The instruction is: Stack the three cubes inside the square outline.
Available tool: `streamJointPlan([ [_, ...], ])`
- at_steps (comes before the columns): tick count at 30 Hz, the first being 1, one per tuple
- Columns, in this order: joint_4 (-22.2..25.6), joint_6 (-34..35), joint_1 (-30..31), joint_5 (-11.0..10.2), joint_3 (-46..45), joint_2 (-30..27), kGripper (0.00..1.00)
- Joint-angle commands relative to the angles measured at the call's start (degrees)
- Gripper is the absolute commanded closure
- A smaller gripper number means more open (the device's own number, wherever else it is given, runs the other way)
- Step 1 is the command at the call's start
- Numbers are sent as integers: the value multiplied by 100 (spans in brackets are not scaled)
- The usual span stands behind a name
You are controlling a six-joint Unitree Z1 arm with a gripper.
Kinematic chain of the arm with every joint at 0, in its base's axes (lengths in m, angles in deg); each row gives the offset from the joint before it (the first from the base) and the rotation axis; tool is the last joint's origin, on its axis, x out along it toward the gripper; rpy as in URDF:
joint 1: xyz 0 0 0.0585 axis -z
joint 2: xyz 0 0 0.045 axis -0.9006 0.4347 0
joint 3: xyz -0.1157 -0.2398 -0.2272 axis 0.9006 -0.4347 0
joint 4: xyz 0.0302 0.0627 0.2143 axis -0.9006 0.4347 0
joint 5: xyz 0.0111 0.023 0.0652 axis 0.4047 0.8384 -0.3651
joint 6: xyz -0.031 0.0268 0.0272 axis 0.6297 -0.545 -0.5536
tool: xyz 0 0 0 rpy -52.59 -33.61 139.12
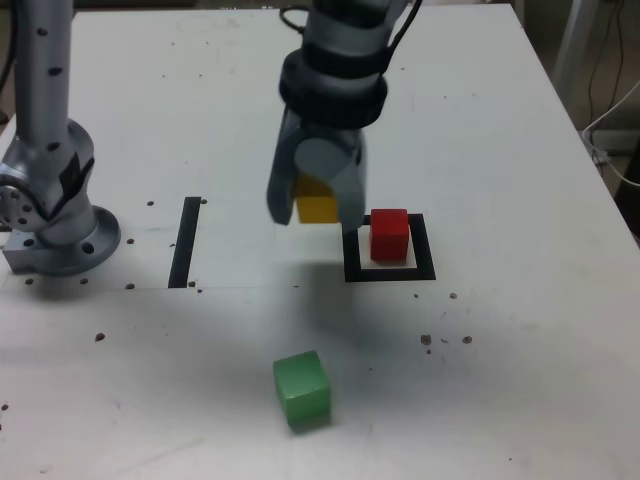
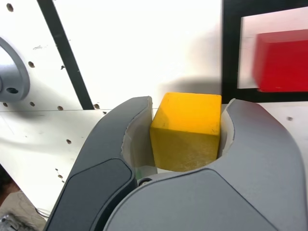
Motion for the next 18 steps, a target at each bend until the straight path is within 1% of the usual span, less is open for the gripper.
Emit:
streamJointPlan([
  [1,60,-82,-81,8,192,107,71],
  [12,90,-400,-368,130,793,488,71],
  [18,85,-521,-504,122,939,650,71],
])
